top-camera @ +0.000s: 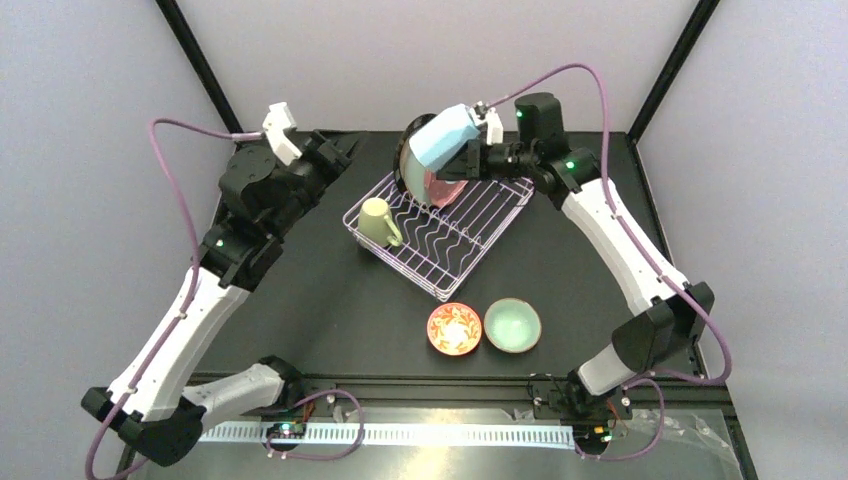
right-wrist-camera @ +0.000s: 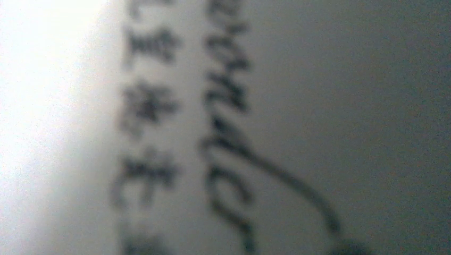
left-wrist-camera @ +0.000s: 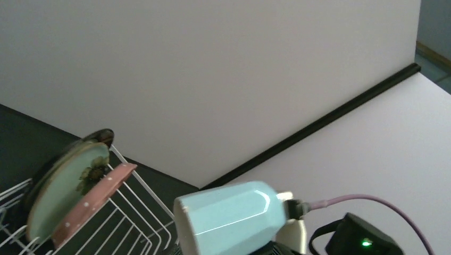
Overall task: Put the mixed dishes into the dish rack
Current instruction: Turn the cup upside down over the dish rack.
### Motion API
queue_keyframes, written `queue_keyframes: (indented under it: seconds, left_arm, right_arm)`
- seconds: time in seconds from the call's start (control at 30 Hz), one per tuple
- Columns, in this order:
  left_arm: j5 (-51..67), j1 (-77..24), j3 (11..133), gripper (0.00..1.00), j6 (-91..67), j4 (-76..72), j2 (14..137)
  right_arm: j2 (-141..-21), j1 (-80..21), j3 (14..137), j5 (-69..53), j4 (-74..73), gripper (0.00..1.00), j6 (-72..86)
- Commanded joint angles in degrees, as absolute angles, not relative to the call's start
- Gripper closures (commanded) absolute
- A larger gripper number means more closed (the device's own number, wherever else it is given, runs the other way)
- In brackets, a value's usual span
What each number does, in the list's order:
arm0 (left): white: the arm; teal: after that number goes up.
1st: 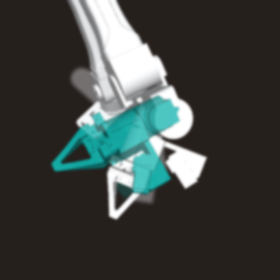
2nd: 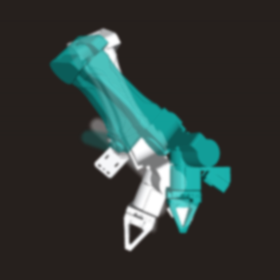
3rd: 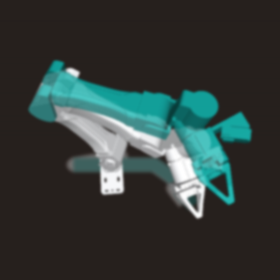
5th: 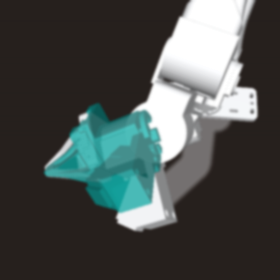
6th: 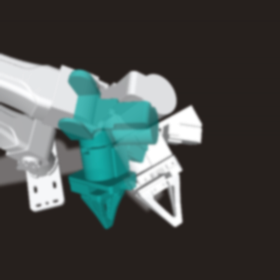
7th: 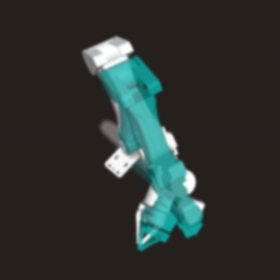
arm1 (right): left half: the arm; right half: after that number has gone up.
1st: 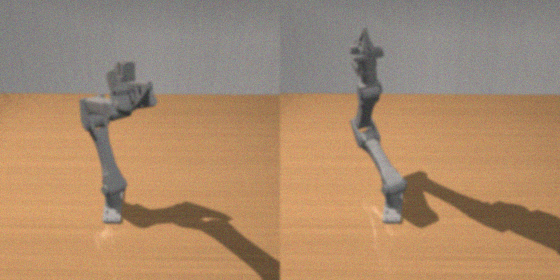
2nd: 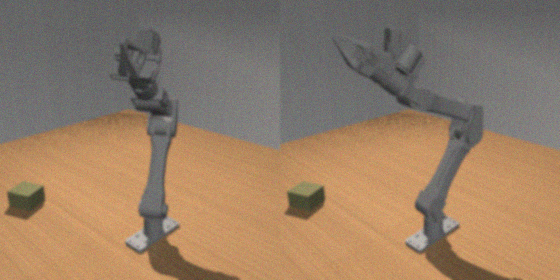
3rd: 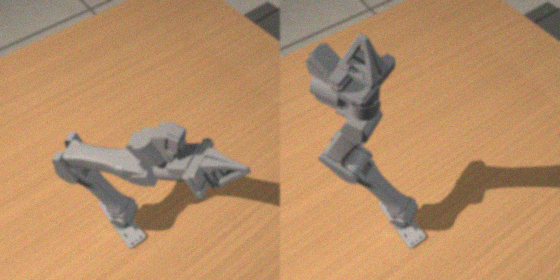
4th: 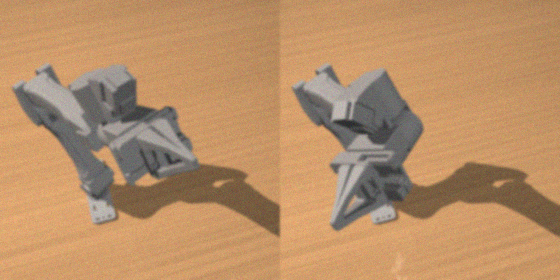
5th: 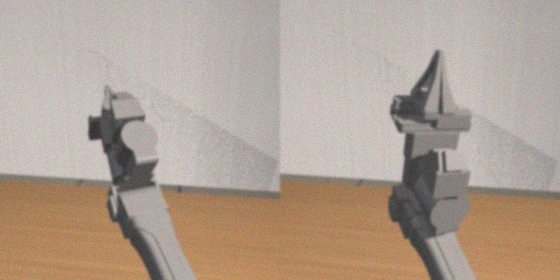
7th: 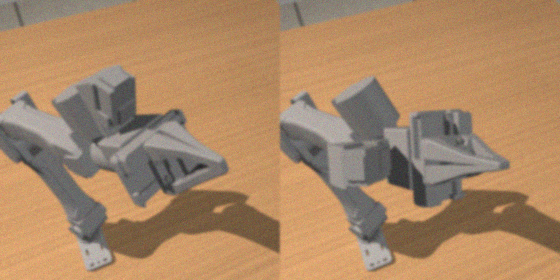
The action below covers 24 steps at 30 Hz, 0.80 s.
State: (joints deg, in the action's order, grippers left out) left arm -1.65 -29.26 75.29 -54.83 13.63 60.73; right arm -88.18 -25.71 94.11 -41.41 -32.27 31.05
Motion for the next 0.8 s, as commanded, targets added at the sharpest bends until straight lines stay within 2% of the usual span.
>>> queue_keyframes:
  seconds: [0.0, 0.47, 0.77]
  left_arm:
    - [-7.7, -28.9, 74.4, 0.01, -53.7, 20.9, 58.5]
    - [-7.6, -28.9, 71.9, 0.01, -54.1, 23.5, 58.5]
    - [-8.8, -28.9, 70.9, 0.01, -54.1, 24.0, 58.3]
  right_arm:
    - [-90.0, -28.1, 97.0, -31.3, -41.4, 1.0, 15.4]
    - [-91.5, -37.9, 85.9, -5.9, -42.7, 1.0, 3.1]
    - [-92.6, -42.5, 82.0, -1.9, -40.5, 1.0, 1.7]
